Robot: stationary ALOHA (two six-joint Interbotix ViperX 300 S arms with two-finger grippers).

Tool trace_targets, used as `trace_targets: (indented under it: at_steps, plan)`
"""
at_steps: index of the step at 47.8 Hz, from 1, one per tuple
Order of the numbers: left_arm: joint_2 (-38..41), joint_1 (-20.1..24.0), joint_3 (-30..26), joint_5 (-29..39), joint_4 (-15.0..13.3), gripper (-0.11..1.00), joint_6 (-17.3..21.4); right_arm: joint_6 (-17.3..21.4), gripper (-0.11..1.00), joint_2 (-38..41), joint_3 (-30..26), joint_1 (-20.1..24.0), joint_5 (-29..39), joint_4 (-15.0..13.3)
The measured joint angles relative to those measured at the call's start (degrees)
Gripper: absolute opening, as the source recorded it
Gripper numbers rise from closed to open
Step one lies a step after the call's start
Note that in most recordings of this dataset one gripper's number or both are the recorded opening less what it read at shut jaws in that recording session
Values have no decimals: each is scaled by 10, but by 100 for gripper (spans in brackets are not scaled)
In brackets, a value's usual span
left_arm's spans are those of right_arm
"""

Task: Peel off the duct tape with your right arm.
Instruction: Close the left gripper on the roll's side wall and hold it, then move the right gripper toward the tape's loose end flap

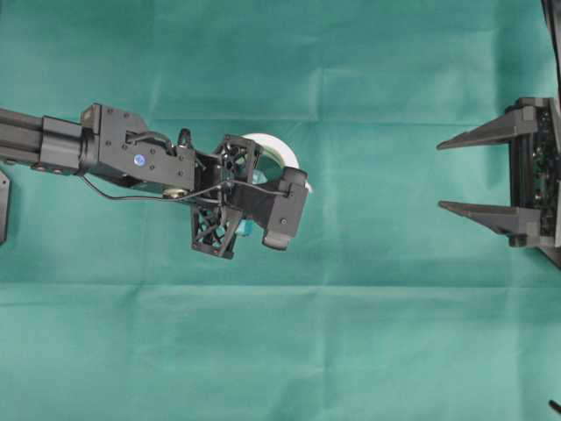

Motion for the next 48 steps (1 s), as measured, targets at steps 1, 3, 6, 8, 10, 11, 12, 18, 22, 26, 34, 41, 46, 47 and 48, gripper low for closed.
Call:
trace_targets:
  at_steps: [1,3,6,8,10,11,12,18,22,26,34,41,46,47,48]
  plan:
    - [-1,0,0,1,-1,24,3,0,74,0,1,1,0,-1]
    - [0,0,0,2,-1,23,8,0,74,0,1,0,-1,0]
    - [-2,-2,0,3,0,23,5,0,74,0,1,1,-1,0]
    - [-3,-2,0,3,0,23,5,1,74,0,1,0,-1,-1]
    - [-4,-2,0,4,0,23,6,1,74,0,1,0,-1,0]
    - [-5,-3,0,4,0,23,6,1,74,0,1,0,-1,0]
    - [-7,-3,0,7,0,23,8,1,74,0,1,0,-1,-1]
    - [-19,-11,0,21,0,23,7,1,74,0,3,0,-1,0]
    - [-33,-15,0,34,0,23,7,1,74,0,4,0,-1,0]
    - [-47,-16,0,45,0,23,6,1,74,0,7,1,-1,0]
    - [-77,-20,-11,71,0,23,6,2,74,0,11,0,-1,0]
    - [-99,-23,-38,112,0,23,6,9,74,1,12,0,-1,0]
    - [-106,-24,-58,141,0,23,6,14,74,4,16,1,-1,1]
    - [-108,-24,-62,146,0,23,6,14,73,5,17,0,-1,1]
    - [-108,-25,-65,149,0,23,6,14,73,6,17,0,-1,1]
